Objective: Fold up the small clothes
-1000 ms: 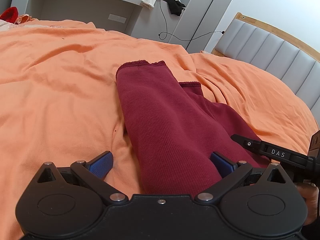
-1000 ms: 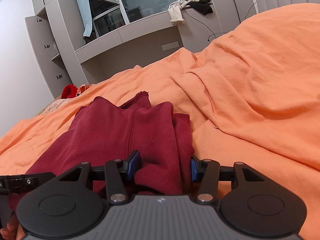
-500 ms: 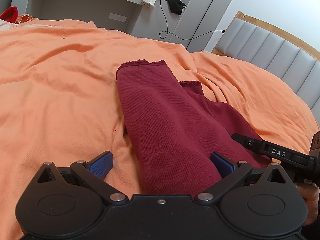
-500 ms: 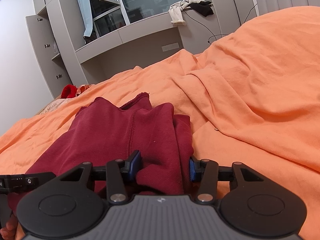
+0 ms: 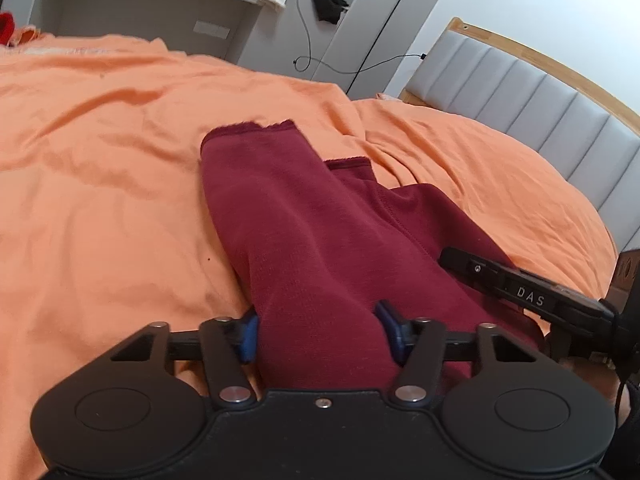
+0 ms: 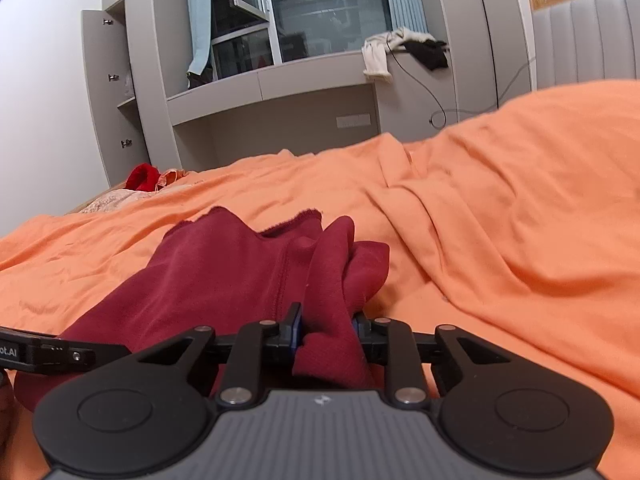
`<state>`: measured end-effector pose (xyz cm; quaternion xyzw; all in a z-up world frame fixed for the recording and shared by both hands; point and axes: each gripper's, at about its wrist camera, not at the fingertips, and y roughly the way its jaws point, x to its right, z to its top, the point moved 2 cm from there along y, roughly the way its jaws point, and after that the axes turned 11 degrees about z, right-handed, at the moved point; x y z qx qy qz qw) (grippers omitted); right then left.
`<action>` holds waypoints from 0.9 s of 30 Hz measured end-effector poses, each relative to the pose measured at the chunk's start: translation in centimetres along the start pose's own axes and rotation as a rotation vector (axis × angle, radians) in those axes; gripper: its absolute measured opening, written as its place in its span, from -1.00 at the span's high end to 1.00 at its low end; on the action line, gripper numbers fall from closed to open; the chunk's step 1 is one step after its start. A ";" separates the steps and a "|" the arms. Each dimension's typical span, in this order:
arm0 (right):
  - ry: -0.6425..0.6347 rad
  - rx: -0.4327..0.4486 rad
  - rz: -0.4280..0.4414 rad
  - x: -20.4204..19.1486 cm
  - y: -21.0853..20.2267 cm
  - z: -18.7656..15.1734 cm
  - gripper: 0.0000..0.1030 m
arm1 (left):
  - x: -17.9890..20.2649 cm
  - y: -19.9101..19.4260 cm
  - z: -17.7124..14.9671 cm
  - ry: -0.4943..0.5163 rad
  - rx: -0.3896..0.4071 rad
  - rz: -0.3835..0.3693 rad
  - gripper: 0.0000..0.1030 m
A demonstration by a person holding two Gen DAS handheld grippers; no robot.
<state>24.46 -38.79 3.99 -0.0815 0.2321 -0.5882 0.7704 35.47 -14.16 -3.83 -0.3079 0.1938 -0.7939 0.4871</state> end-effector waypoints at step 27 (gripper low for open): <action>-0.295 0.315 0.135 -11.0 2.7 5.0 0.59 | -0.9 -7.9 3.5 0.213 0.299 0.305 0.26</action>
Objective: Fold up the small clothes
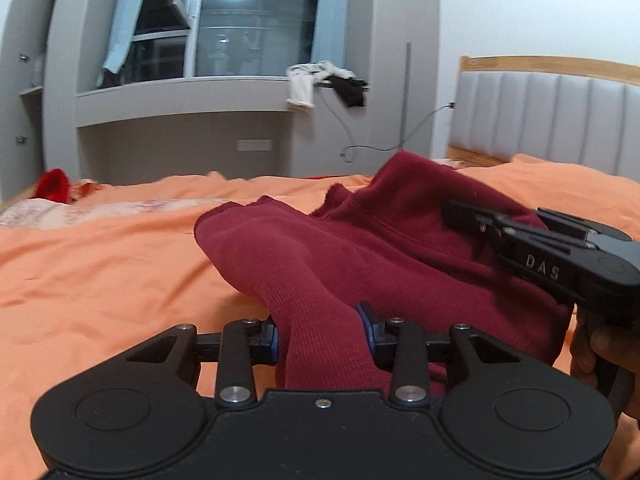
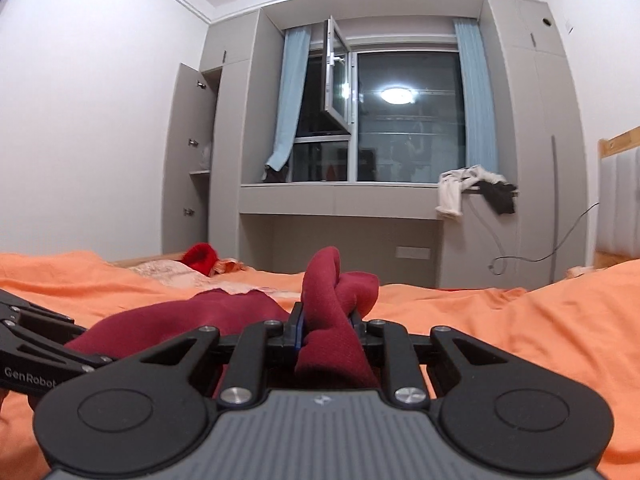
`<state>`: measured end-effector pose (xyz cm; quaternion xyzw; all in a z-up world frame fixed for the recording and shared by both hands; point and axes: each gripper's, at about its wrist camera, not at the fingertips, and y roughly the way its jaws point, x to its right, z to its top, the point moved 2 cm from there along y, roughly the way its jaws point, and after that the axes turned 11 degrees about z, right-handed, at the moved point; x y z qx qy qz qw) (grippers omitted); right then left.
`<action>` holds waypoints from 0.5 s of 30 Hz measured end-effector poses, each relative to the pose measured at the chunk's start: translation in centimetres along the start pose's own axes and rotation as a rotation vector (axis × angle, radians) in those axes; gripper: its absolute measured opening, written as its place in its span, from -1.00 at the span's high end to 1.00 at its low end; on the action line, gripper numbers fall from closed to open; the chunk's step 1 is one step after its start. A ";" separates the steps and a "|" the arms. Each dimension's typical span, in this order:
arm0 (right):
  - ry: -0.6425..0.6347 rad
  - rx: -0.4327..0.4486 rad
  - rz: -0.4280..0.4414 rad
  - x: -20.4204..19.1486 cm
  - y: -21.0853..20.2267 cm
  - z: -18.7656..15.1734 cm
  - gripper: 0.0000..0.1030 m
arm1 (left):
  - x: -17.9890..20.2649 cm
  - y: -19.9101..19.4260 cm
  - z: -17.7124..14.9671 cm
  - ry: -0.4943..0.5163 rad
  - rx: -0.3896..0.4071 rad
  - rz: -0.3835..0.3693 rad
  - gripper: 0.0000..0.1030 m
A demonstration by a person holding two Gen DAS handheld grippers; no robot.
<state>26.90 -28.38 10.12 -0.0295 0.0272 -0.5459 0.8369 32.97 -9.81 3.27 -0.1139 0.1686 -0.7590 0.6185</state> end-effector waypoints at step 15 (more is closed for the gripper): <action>0.165 -0.302 0.002 1.8 6.7 -5.0 0.48 | -3.0 2.2 -2.5 0.022 -0.121 0.077 0.16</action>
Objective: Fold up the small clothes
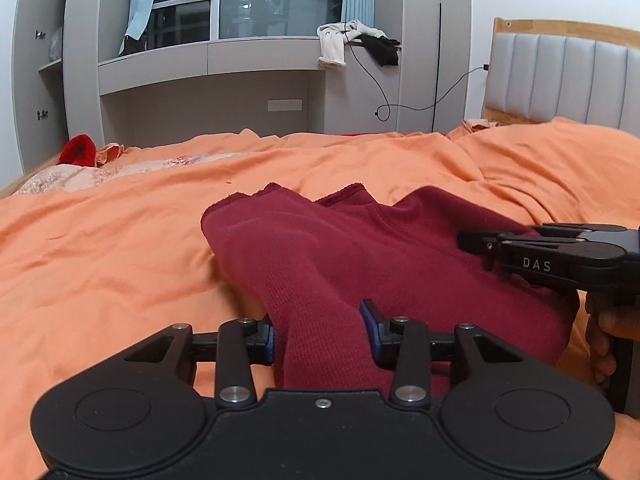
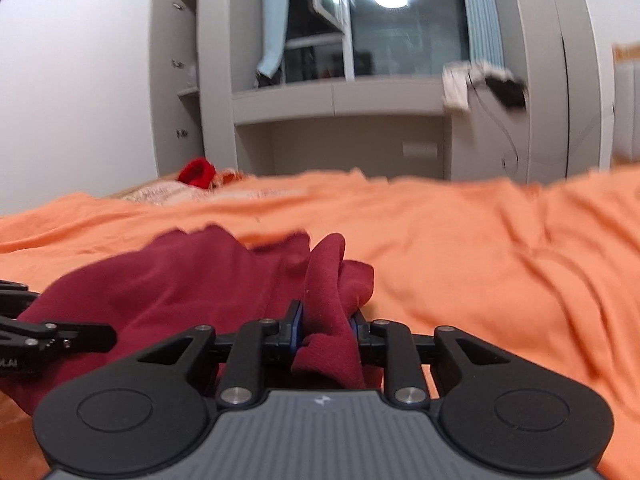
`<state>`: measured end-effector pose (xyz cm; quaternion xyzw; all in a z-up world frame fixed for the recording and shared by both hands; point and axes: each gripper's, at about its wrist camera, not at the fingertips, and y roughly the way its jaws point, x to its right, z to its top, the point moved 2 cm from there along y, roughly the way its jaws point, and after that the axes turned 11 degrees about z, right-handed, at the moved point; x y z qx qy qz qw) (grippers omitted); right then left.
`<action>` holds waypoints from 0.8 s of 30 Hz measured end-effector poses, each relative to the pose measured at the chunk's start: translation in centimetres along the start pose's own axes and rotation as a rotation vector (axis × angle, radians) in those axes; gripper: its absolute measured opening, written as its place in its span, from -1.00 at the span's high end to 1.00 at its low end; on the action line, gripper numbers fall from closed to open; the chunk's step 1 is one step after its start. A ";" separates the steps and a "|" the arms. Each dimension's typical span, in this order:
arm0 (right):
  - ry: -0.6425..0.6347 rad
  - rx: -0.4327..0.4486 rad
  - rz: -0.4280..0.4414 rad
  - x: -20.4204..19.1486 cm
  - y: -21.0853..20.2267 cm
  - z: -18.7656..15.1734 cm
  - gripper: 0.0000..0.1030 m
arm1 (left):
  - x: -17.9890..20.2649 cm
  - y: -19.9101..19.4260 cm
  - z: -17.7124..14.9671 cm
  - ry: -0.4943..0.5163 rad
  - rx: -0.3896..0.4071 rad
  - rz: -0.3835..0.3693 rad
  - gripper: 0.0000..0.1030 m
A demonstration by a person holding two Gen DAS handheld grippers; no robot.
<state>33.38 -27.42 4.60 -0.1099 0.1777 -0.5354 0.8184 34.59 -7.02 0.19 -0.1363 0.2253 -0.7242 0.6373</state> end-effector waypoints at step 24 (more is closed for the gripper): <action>0.051 0.057 -0.057 0.8 -1.7 -0.3 -0.89 | -1.1 0.3 1.1 -0.103 -0.027 0.047 -0.92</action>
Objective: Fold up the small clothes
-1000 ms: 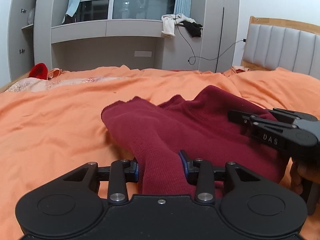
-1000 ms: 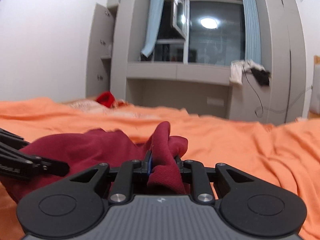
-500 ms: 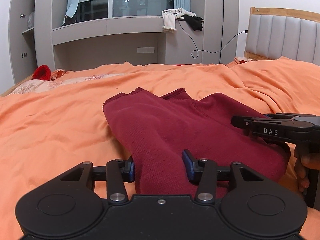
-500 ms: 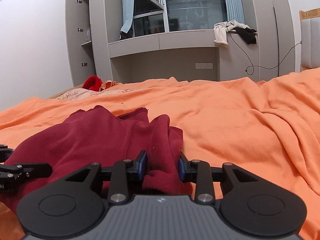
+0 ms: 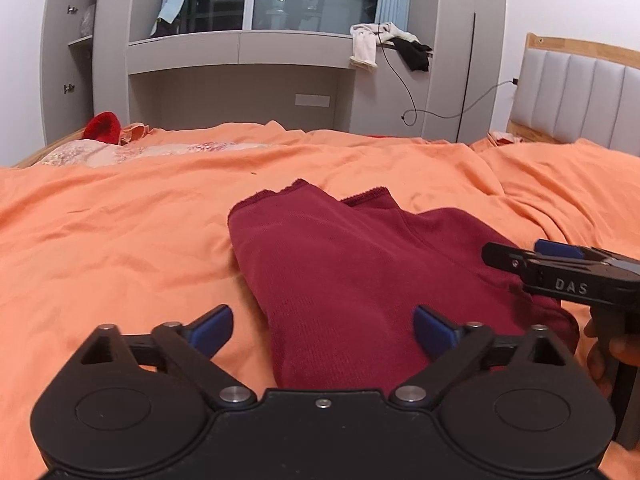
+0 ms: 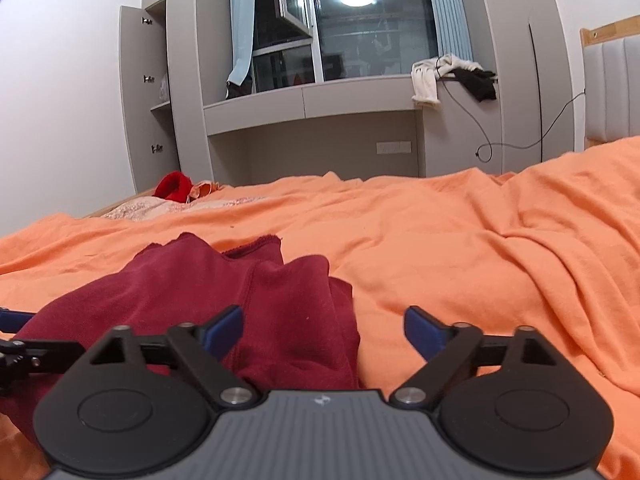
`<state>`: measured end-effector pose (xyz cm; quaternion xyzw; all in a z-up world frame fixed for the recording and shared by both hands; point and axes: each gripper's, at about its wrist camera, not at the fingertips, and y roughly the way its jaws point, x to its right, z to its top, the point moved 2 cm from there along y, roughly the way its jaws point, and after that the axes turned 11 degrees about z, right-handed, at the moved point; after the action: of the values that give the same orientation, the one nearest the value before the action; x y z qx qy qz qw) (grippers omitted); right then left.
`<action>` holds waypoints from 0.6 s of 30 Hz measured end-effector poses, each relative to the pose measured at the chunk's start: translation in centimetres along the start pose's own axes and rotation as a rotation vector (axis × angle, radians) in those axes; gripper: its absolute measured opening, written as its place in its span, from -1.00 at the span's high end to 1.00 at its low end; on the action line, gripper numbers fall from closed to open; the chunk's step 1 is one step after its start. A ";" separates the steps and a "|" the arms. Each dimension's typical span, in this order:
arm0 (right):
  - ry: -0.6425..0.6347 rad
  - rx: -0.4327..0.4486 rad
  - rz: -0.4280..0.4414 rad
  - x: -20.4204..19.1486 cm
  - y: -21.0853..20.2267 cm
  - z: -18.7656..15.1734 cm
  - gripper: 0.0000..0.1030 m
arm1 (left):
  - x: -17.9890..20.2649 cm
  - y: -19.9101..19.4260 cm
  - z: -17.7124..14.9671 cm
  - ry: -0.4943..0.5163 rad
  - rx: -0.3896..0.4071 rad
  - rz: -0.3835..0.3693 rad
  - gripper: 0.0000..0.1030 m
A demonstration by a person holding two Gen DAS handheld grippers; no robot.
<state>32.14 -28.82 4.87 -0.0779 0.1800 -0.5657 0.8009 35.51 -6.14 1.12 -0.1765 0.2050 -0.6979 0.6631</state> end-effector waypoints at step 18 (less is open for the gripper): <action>0.014 0.123 0.033 -1.7 -7.8 1.4 -0.99 | -1.3 -9.1 0.0 -0.135 0.172 0.045 -0.99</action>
<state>25.27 -30.07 9.04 -0.0214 0.1516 -0.5628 0.8123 27.85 -4.48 5.90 -0.1610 0.1032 -0.6844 0.7036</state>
